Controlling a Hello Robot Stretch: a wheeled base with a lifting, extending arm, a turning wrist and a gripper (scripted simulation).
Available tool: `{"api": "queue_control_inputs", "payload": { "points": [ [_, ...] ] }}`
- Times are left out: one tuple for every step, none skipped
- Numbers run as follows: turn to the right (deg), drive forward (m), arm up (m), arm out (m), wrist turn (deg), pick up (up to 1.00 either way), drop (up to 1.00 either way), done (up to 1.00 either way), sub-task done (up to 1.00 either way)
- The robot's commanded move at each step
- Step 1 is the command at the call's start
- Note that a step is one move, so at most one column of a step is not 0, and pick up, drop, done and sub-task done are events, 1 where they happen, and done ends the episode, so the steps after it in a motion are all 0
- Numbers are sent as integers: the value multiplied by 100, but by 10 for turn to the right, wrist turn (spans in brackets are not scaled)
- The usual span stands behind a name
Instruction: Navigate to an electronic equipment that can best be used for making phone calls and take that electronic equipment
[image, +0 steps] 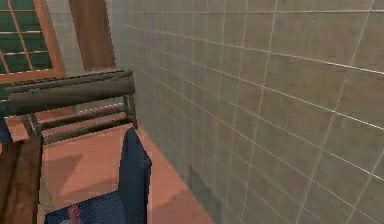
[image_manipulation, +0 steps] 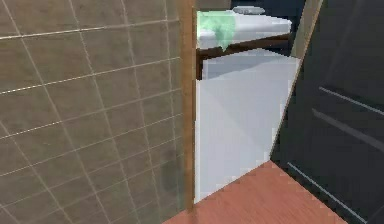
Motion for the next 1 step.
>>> {"api": "queue_control_inputs", "payload": {
  "points": [
    [-270, 0, 0, 0, 0, 0, 0, 0, 0]
  ]
}}
